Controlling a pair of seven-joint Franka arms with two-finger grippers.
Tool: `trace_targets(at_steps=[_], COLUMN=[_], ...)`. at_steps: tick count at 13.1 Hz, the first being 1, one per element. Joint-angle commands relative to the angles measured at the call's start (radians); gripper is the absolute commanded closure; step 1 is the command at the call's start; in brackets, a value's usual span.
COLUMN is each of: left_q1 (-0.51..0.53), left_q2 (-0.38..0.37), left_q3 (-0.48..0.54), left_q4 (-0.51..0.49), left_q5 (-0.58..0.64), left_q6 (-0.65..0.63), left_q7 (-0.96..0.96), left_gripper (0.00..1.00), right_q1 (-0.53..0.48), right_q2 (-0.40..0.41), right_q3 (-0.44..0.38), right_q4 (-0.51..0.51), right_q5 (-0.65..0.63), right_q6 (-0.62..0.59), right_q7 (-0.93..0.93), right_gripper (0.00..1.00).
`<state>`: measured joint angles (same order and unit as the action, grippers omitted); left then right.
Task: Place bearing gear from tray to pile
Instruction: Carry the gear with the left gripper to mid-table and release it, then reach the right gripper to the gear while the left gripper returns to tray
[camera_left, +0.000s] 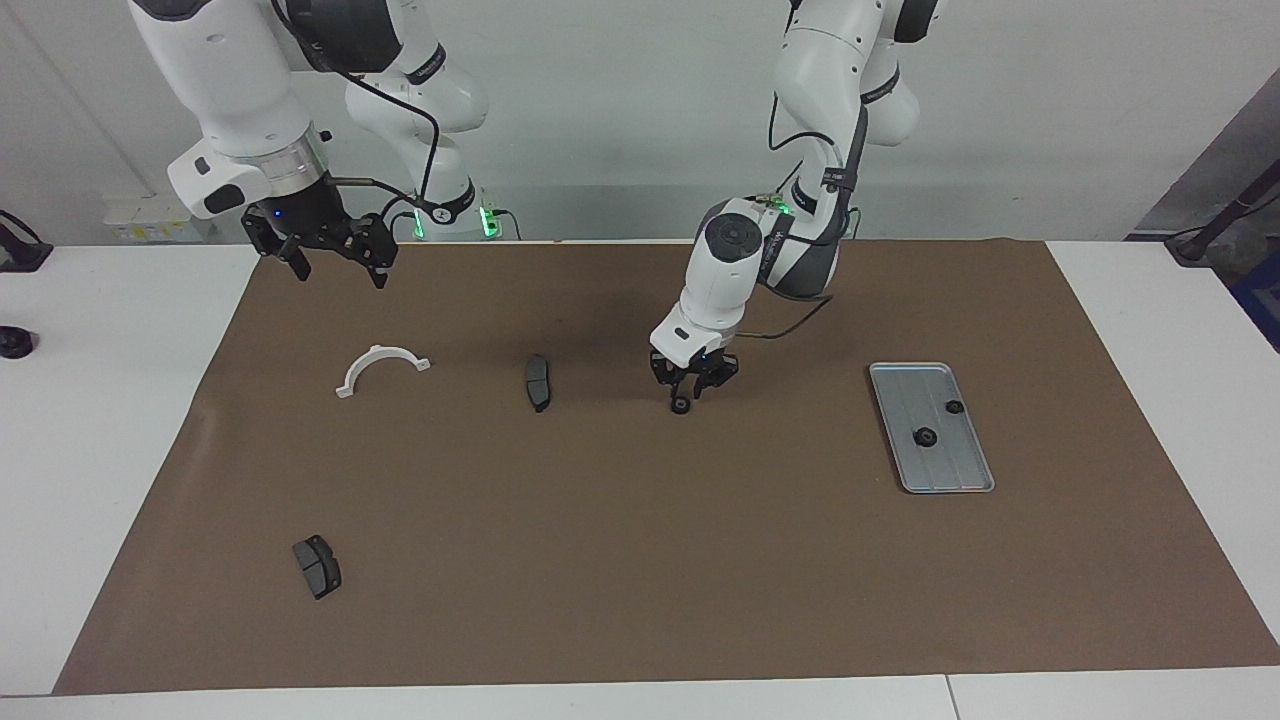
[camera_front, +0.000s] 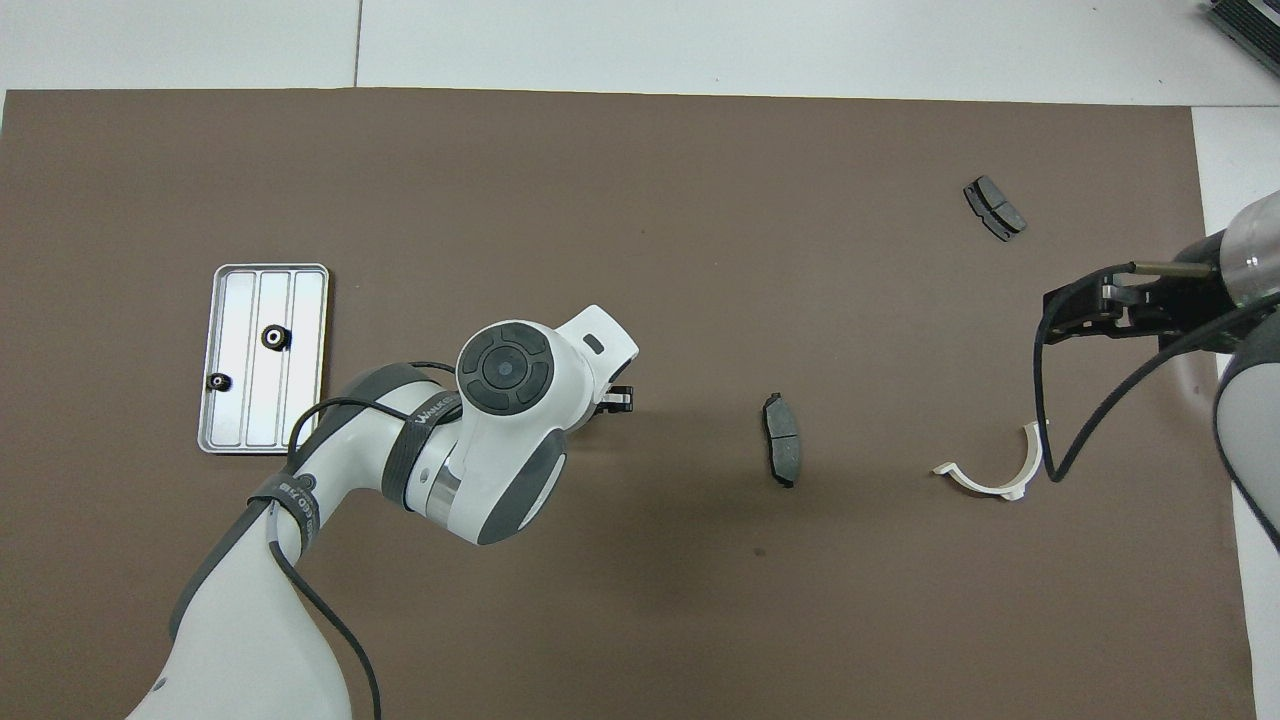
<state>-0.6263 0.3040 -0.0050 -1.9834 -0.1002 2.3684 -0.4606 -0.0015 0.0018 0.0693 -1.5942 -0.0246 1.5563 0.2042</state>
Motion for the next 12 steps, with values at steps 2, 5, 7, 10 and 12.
trace_targets(at_steps=[2, 5, 7, 10, 12], left_q1=[0.028, 0.170, 0.281, 0.433, 0.508], left_q2=[0.010, 0.001, -0.003, -0.011, -0.026], left_q3=[0.022, 0.020, 0.020, 0.019, 0.019], left_q4=[0.084, 0.175, 0.199, 0.170, 0.121], left_q5=[0.017, 0.016, 0.016, 0.013, 0.008], left_q6=[-0.040, -0.171, -0.228, -0.233, -0.219], left_q7=[0.006, 0.074, 0.179, 0.391, 0.492], left_gripper=[0.00, 0.00, 0.00, 0.00, 0.00], right_q1=[0.037, 0.110, 0.159, 0.247, 0.311], right_q2=[-0.009, 0.006, 0.050, 0.124, 0.173], right_q3=[0.003, 0.003, 0.003, 0.003, 0.003], right_q4=[-0.036, -0.065, -0.069, -0.067, -0.069], right_q5=[0.017, 0.017, 0.017, 0.017, 0.017], right_q6=[0.073, 0.161, 0.217, 0.306, 0.347], right_q7=[-0.023, -0.010, 0.038, 0.139, 0.181], right_gripper=[0.00, 0.00, 0.00, 0.00, 0.00])
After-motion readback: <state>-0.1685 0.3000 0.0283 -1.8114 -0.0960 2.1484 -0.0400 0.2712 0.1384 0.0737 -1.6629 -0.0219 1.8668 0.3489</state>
